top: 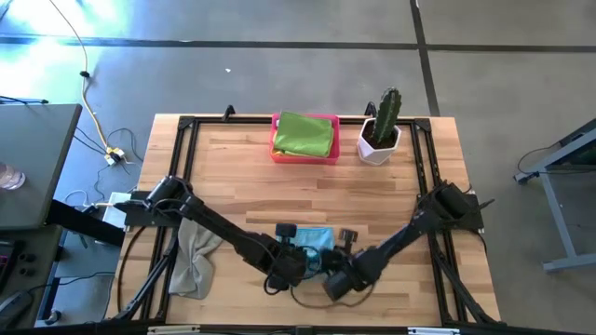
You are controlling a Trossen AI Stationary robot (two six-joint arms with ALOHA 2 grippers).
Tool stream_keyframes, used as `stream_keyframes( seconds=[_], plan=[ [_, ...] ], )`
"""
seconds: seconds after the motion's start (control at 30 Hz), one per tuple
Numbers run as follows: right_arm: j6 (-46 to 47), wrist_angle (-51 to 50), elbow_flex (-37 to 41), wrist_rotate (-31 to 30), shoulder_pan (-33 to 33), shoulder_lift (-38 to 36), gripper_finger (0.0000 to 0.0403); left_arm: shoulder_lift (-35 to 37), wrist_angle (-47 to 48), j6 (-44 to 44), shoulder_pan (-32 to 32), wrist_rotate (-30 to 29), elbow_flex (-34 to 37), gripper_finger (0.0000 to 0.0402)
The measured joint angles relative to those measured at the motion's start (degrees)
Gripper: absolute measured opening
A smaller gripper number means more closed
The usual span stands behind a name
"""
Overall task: Fold microfiber towels
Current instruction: Fold the blue microfiber cloth on the table
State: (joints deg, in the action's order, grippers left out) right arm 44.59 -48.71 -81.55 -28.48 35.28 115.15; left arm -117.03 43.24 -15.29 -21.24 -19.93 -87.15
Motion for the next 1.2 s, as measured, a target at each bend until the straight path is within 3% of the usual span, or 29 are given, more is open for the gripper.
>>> stream_keyframes(
  seconds=[0.3,0.5,0.77,0.97,1.2],
  plan=[
    [-5.70,0.24,2.98,-0.37,-6.41,0.00,0.0009,0.04,1.39,-1.03,1.63,-7.74,3.00,0.0016],
    [-7.14,1.88,5.00,0.45,-9.19,-0.02,0.0014,0.04,0.45,-1.14,3.34,-8.31,5.10,0.0016],
    [-12.03,3.47,5.60,0.77,-10.57,-0.02,0.0109,-0.34,0.55,-1.03,4.35,-8.49,5.27,0.0021],
    [-10.36,2.56,5.60,-0.59,-10.57,-0.02,0.0168,-0.35,0.66,2.07,4.38,-10.63,5.27,0.0062],
    [-9.90,0.97,5.58,-1.47,-9.82,-0.10,0.0168,-1.83,1.28,4.86,4.36,-7.99,5.26,0.0136]
  ],
)
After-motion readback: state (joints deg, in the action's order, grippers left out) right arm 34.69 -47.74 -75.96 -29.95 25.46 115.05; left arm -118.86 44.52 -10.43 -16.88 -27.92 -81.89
